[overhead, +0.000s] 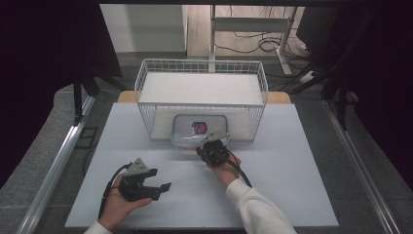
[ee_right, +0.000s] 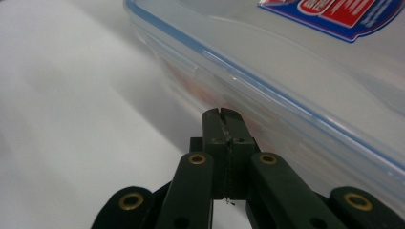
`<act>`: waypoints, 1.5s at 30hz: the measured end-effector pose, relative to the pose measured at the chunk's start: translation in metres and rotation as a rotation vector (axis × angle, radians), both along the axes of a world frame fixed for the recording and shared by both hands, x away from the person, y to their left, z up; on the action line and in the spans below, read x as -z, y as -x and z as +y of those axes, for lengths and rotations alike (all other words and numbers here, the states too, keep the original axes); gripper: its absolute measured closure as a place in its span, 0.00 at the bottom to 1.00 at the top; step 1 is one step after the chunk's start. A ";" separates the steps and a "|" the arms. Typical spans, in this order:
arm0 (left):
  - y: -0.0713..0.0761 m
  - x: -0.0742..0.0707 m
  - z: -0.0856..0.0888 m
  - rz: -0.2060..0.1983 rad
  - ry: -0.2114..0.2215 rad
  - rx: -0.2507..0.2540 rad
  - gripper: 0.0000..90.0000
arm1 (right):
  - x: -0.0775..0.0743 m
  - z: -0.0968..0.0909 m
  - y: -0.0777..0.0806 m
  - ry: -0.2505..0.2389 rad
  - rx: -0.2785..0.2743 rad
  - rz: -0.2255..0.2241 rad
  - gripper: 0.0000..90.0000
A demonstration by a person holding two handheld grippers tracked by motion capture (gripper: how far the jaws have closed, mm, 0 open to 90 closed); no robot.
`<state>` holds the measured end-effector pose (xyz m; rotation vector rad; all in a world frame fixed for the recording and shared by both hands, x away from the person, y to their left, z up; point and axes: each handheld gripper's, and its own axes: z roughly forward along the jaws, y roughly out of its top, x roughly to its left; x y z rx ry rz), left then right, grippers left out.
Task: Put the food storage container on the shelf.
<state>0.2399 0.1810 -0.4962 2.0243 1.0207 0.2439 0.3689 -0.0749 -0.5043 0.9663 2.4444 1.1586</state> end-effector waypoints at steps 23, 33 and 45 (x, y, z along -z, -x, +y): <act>0.000 0.003 0.004 0.046 0.053 -0.026 0.28 | -0.002 -0.002 -0.038 -0.037 0.045 0.006 0.99; -0.002 0.006 0.005 0.057 0.050 -0.034 0.28 | 0.000 -0.003 -0.053 -0.063 0.066 0.009 0.99; -0.003 0.007 0.006 0.062 0.055 -0.038 0.28 | 0.001 -0.005 -0.060 -0.065 0.086 -0.001 0.99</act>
